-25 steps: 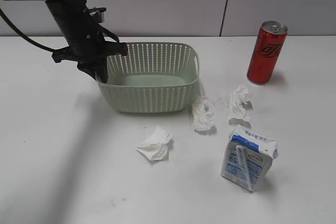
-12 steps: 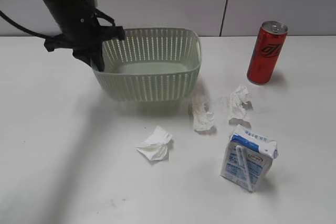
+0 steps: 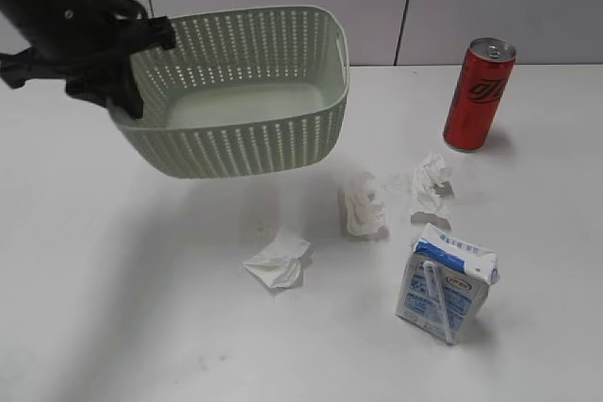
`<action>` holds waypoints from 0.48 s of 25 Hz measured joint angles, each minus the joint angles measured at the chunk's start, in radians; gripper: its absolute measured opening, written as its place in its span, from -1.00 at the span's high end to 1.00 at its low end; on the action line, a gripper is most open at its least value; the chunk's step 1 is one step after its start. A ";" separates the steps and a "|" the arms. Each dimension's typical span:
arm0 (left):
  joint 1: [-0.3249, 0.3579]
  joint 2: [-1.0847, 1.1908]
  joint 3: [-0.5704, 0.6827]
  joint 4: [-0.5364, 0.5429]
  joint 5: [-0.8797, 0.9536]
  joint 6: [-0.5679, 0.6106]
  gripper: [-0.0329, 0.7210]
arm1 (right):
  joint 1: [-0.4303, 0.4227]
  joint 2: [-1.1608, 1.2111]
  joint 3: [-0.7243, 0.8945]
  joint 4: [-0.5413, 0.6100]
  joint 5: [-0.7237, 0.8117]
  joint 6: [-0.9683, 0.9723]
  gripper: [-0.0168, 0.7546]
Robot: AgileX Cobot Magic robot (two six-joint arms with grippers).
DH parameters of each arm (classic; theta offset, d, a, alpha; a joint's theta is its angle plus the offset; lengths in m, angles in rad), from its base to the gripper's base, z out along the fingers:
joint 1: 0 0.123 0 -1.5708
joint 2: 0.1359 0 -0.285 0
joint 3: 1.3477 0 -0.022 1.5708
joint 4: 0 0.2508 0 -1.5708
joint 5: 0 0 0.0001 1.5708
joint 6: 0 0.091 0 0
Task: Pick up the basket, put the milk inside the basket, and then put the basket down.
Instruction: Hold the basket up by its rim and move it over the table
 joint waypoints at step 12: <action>0.000 -0.041 0.132 0.020 -0.012 0.006 0.91 | 0.001 0.391 -0.081 0.321 0.020 -0.382 -0.58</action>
